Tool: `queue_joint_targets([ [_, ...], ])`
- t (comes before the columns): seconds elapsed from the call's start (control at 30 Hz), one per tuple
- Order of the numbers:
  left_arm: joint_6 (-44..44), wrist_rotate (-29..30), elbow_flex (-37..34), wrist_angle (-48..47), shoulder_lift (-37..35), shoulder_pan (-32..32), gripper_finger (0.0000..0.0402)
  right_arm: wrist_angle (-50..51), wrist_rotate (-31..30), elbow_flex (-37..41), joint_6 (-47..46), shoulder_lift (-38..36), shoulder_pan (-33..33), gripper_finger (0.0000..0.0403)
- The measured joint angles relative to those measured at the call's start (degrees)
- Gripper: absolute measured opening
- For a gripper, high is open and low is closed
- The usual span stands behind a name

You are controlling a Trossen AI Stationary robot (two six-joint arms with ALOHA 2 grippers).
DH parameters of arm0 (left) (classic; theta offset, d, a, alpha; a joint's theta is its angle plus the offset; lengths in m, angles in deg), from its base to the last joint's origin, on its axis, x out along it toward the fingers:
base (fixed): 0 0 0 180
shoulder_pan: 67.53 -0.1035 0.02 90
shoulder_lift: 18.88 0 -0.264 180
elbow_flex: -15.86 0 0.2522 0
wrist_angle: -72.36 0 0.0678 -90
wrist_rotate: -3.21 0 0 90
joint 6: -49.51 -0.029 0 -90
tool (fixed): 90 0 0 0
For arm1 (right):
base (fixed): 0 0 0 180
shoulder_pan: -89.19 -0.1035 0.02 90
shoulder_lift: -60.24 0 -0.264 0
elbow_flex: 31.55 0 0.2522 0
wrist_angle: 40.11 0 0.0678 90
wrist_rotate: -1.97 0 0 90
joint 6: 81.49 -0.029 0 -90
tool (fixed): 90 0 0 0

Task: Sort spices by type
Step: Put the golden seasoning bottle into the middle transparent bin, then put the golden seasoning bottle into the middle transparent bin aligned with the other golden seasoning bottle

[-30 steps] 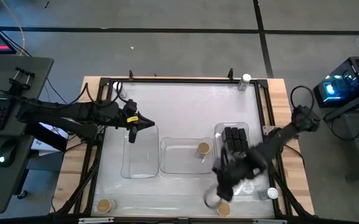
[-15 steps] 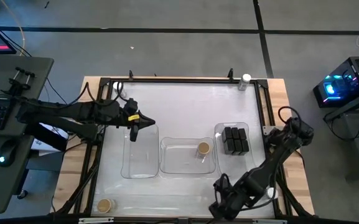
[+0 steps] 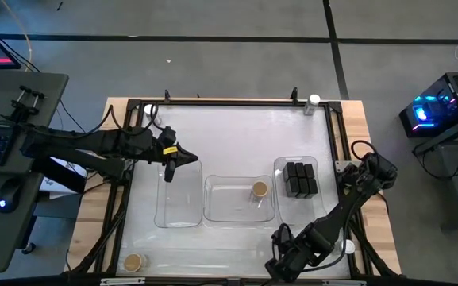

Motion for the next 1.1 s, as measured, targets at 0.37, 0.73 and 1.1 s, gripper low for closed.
queue_joint_targets([
  [0.37,-0.6,0.1,0.0,0.0,0.0,-0.4,0.0,8.9,-2.6,-0.3,0.8,-0.2,1.8,0.0336],
  [0.73,-0.5,0.2,0.0,0.1,0.0,-0.5,0.0,15.7,-7.1,0.1,2.4,-3.1,4.3,0.0336],
  [1.1,-0.3,0.2,0.0,0.0,0.0,-0.5,0.0,16.7,-5.3,0.1,2.8,-4.3,2.6,0.0336],
])
